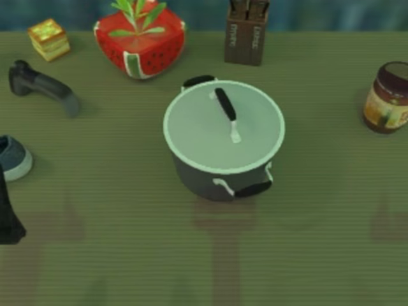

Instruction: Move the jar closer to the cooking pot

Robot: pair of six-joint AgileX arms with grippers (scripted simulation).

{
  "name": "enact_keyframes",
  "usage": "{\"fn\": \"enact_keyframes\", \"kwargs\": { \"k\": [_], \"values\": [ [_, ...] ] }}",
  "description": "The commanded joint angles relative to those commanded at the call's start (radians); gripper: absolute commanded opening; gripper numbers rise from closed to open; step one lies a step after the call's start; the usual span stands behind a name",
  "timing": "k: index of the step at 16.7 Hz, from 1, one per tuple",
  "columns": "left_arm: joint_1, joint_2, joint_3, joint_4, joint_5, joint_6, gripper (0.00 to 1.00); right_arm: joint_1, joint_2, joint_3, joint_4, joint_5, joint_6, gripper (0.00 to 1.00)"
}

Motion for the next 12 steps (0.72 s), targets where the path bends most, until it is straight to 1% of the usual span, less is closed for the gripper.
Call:
{"fn": "enact_keyframes", "kwargs": {
  "k": [3,6,9,12],
  "values": [
    [0.0,0.0,0.0,0.0,0.0,0.0,1.0,-0.002,0.009,0.01,-0.007,0.002,0.001,1.0],
    [0.0,0.0,0.0,0.0,0.0,0.0,1.0,-0.016,0.094,0.099,-0.068,0.014,0.004,1.0],
    [0.0,0.0,0.0,0.0,0.0,0.0,1.0,-0.035,0.262,0.271,-0.187,0.029,0.007,1.0],
    [0.0,0.0,0.0,0.0,0.0,0.0,1.0,-0.05,0.492,0.499,-0.344,0.041,0.008,1.0]
  ]
}}
